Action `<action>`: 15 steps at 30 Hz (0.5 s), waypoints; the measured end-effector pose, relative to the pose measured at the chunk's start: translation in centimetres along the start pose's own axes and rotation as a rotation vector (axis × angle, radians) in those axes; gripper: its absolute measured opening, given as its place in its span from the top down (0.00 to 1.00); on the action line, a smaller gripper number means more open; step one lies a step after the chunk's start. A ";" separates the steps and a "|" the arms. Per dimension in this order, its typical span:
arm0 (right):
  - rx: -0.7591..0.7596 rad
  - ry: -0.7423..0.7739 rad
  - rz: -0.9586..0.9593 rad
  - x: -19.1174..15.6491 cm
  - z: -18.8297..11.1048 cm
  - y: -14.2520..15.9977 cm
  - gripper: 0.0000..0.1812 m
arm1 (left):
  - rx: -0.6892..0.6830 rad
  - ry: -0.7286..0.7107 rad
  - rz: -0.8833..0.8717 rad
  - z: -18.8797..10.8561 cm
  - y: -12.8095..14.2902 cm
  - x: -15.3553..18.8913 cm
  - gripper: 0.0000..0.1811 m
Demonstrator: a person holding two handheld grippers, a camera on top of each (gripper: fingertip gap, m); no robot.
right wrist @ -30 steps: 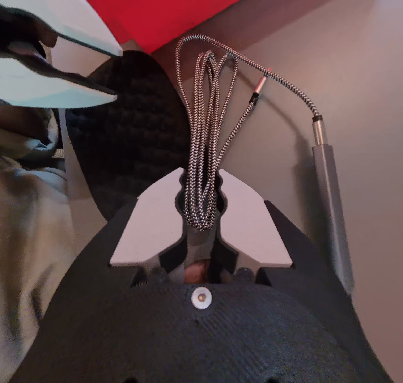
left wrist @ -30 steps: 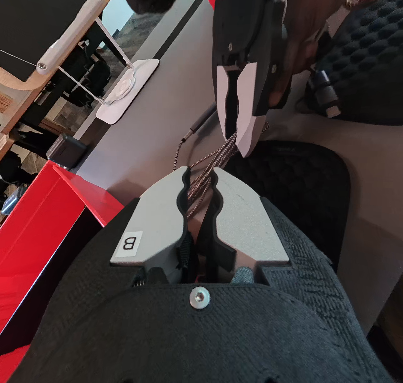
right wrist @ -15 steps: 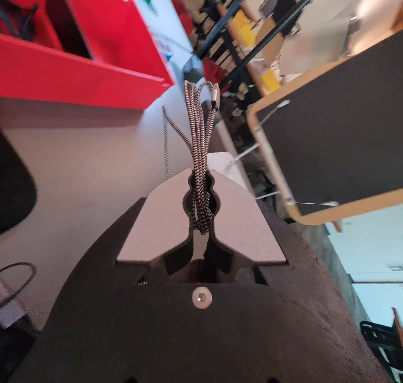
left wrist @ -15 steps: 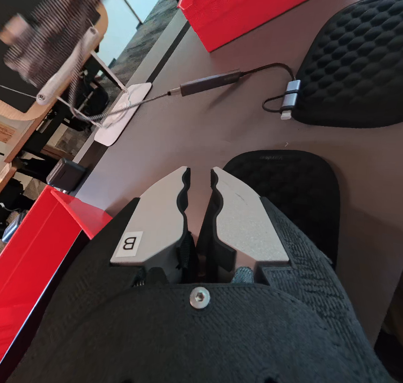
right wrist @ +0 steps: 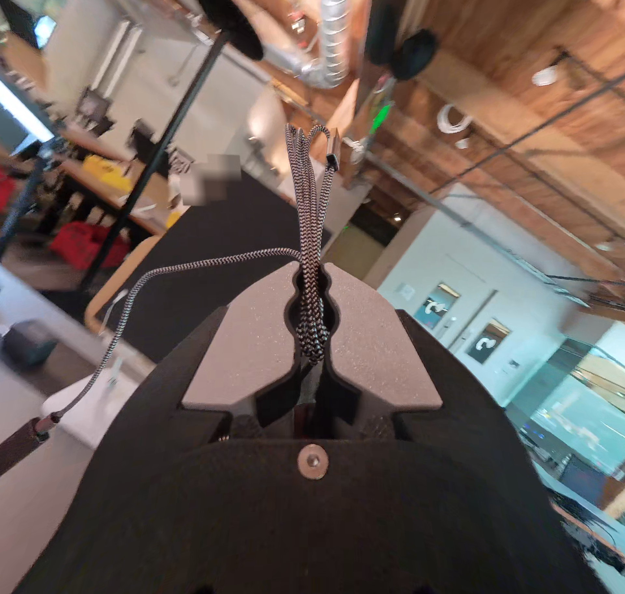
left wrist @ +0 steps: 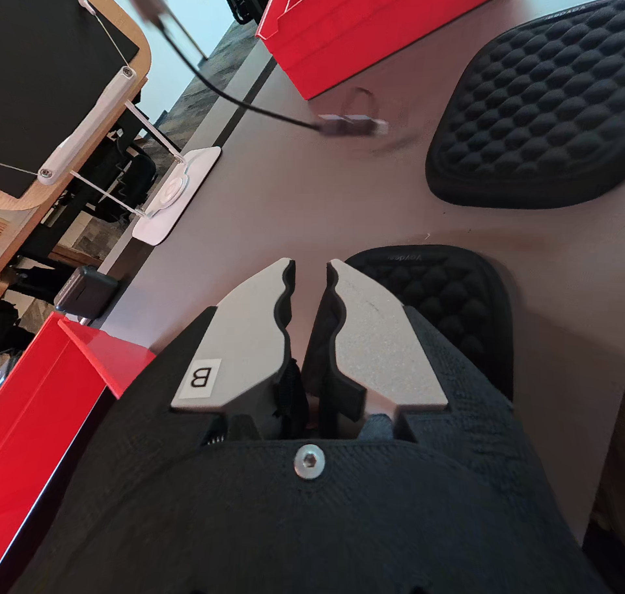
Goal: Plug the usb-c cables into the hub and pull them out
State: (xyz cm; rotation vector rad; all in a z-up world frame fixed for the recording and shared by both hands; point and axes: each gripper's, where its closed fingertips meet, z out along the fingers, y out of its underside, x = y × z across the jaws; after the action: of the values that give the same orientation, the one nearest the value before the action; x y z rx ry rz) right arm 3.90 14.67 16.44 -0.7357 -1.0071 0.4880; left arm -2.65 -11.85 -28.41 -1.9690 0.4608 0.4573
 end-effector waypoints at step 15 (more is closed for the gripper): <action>0.087 -0.058 0.022 4.8 -0.1 -6.8 0.97 | 0.113 -0.006 -0.028 0.4 -2.5 0.2 0.89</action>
State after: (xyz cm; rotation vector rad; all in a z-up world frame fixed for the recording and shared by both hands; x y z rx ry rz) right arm 6.45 13.34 24.31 -0.6583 -1.0267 0.5713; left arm -1.26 -10.48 -26.81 -1.8621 0.4448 0.4106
